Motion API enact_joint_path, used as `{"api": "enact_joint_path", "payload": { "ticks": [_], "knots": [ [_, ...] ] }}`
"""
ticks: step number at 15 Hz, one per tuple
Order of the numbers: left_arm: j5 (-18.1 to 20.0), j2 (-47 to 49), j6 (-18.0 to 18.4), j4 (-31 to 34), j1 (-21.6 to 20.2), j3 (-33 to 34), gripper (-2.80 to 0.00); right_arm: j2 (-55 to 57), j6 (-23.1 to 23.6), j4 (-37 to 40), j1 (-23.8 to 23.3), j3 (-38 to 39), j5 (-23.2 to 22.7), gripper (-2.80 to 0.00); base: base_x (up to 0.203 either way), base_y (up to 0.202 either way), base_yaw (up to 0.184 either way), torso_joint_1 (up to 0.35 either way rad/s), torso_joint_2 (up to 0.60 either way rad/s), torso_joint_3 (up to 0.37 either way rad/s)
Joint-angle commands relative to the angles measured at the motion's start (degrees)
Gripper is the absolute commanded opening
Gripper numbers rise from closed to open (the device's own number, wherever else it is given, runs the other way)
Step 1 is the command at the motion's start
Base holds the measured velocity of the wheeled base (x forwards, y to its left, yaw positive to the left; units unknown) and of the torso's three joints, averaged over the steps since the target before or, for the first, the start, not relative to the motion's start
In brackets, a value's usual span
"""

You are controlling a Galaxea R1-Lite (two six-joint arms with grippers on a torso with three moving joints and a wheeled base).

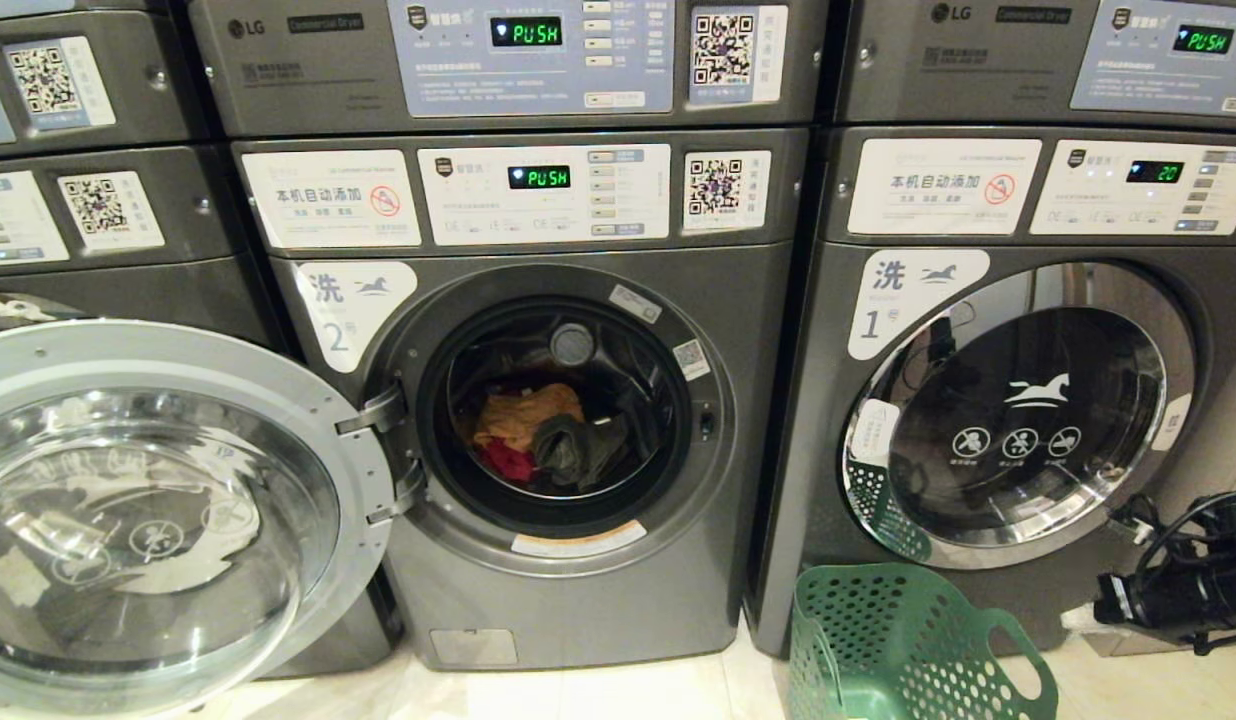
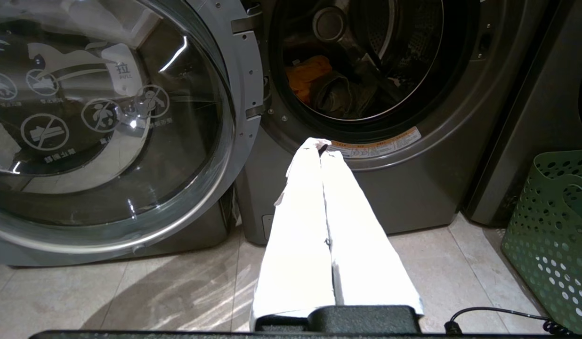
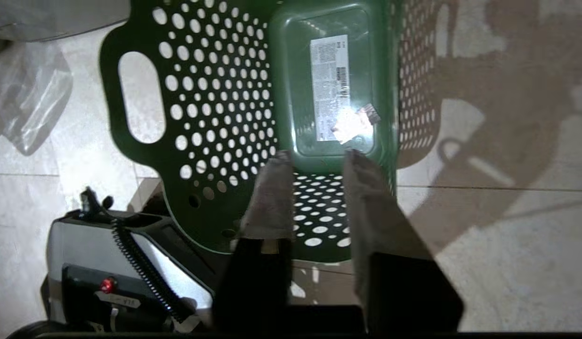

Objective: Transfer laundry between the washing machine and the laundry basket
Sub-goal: Pick a cloth and place it into the basket

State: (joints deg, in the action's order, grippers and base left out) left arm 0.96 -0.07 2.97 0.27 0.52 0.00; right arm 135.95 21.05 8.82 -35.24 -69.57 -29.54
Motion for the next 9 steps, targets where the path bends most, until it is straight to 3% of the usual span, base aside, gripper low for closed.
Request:
{"api": "enact_joint_path", "payload": {
  "ticks": [1, 4, 9],
  "knots": [
    [0.0, 0.1, 0.0, 0.0, 0.0, 0.0, -2.8, 2.4, 0.4, -1.8, -0.4, -1.2, 2.2, 0.0, 0.0, 0.0, 0.0, 0.0, 0.0, 0.0],
    [0.0, 0.1, 0.0, 0.0, 0.0, 0.0, -2.8, 8.3, 3.5, -8.5, -1.0, -4.8, 6.4, 0.0, 0.0, 0.0, 0.0, 0.0, 0.0, 0.0],
    [0.0, 0.1, 0.0, 0.0, 0.0, 0.0, -2.8, 17.7, 6.0, -9.7, -0.9, -11.5, 6.8, 0.0, 0.0, 0.0, 0.0, 0.0, 0.0, 0.0]
  ]
}}
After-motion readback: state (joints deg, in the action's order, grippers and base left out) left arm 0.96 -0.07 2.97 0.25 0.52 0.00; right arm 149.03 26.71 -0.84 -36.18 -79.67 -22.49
